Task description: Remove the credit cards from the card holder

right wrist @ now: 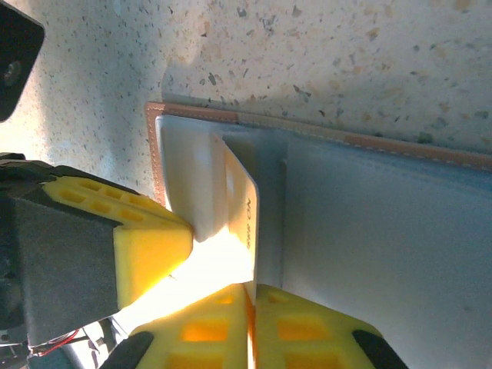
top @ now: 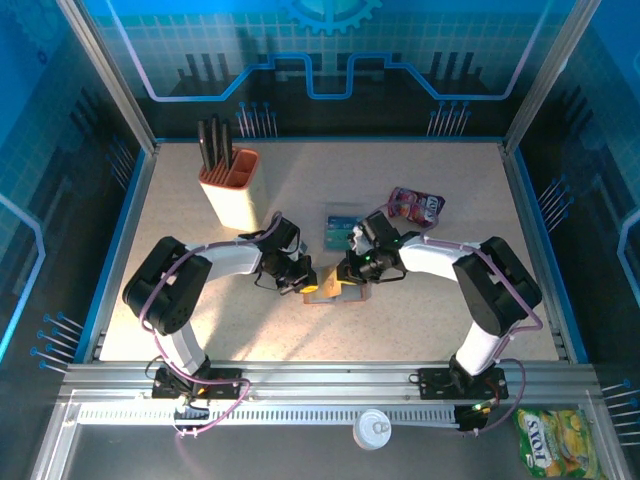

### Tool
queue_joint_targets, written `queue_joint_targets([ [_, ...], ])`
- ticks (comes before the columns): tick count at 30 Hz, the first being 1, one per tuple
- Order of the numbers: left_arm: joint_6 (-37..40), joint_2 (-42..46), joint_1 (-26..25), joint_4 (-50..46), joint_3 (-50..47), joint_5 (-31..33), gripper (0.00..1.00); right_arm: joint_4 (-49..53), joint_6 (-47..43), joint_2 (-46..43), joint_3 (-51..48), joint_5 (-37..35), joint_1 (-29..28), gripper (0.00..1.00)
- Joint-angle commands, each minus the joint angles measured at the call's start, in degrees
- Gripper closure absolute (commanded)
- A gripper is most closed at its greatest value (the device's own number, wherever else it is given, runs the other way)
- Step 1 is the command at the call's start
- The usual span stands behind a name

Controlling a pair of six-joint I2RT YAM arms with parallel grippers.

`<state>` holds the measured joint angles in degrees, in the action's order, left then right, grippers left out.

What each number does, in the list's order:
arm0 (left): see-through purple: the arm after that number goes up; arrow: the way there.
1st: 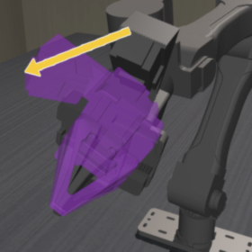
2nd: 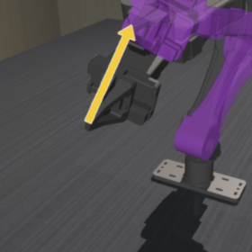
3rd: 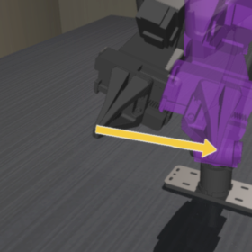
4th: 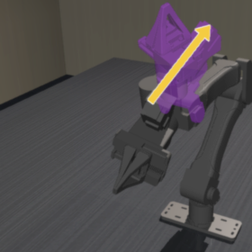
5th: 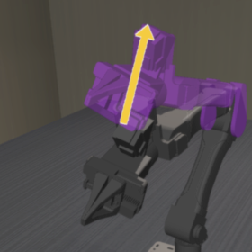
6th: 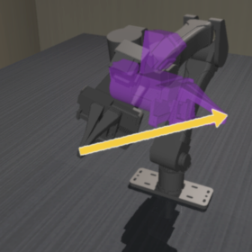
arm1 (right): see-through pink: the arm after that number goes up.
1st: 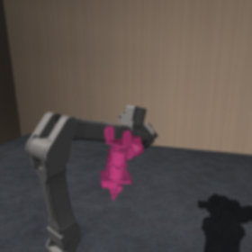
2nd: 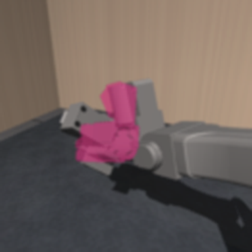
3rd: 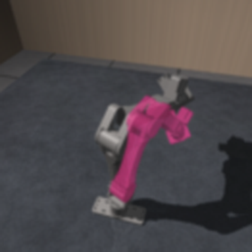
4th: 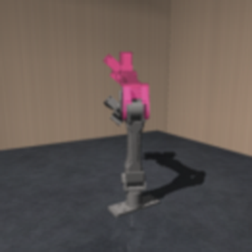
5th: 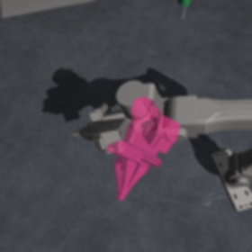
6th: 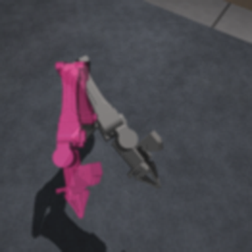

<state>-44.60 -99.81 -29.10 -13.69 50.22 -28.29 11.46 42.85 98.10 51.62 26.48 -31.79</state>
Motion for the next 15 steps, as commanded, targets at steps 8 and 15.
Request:
queue_joint_targets([
  [8,1.0,0.4,-0.4,-3.3,1.6,1.0,1.00,5.6,-3.9,-5.0,-0.1,-1.3,2.1,0.92],
  [15,1.1,1.6,-0.4,-4.0,3.6,1.1,1.00,10.4,-8.4,-6.8,3.5,-2.3,3.0,0.93],
])
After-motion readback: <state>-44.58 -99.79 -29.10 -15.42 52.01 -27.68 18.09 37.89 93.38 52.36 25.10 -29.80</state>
